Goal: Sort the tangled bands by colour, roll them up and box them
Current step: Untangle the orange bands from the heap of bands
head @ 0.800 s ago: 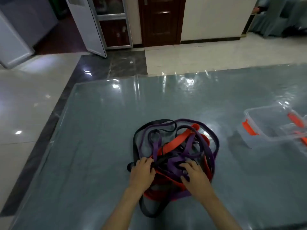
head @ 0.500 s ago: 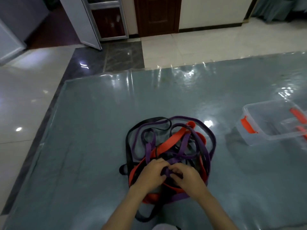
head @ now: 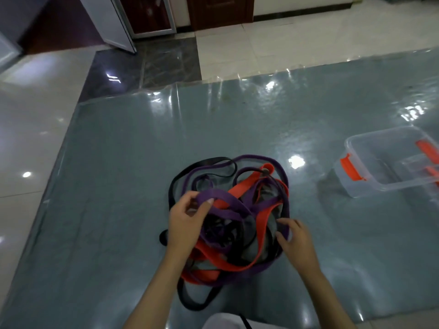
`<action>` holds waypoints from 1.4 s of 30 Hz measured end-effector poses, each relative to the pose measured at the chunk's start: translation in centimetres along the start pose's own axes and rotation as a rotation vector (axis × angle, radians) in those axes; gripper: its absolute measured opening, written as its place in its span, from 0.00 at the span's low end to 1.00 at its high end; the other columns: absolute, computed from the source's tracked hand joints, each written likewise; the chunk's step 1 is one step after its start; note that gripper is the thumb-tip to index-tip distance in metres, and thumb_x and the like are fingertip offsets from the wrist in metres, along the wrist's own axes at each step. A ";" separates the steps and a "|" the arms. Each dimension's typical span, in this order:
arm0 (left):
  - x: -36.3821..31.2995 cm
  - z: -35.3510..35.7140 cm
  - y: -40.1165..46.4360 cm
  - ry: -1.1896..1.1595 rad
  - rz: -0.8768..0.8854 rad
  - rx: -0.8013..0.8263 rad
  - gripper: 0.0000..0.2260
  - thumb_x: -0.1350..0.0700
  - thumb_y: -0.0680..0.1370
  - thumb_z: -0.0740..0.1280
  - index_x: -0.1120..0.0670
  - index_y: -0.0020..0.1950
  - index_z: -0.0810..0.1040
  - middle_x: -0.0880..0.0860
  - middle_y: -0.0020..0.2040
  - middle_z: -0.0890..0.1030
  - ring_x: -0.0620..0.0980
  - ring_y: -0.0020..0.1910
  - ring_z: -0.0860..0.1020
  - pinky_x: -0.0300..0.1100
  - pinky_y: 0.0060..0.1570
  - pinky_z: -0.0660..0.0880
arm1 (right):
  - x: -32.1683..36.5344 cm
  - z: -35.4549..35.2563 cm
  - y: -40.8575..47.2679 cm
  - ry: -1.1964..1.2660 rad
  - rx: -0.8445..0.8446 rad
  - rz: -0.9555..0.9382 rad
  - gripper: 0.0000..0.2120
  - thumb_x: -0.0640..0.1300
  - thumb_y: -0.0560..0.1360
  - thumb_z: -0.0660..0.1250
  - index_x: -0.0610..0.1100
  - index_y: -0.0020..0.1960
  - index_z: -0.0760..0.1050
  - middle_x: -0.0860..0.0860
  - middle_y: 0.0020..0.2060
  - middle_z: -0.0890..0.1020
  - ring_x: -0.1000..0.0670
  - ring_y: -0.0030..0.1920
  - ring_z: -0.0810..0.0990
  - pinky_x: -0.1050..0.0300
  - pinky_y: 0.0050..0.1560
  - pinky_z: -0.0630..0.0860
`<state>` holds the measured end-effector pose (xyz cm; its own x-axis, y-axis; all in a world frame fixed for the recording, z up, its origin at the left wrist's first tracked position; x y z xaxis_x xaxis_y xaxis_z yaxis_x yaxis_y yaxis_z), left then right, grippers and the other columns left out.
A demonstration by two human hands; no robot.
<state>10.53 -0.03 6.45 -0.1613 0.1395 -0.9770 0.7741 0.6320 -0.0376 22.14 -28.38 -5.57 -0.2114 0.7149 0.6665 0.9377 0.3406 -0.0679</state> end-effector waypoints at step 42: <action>15.5 -4.9 -8.4 0.407 -0.507 0.024 0.19 0.59 0.77 0.77 0.56 0.64 0.74 0.52 0.56 0.78 0.53 0.58 0.80 0.47 0.55 0.79 | 2.4 -2.6 -1.7 1.388 0.134 0.694 0.06 0.48 0.80 0.71 0.46 0.52 0.81 0.51 0.38 0.77 0.57 0.30 0.74 0.67 0.25 0.69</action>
<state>-1.48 0.58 -7.33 -0.7260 0.1093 -0.6789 0.5535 0.6788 -0.4826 20.76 -28.83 -1.94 0.7199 -0.3282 0.6115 0.6933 0.2989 -0.6557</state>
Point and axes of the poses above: each hand's wrist, its own y-axis towards the middle knuckle, its own z-axis out of the palm, x = y × z, the point moved 4 cm from there along y, towards the middle knuckle
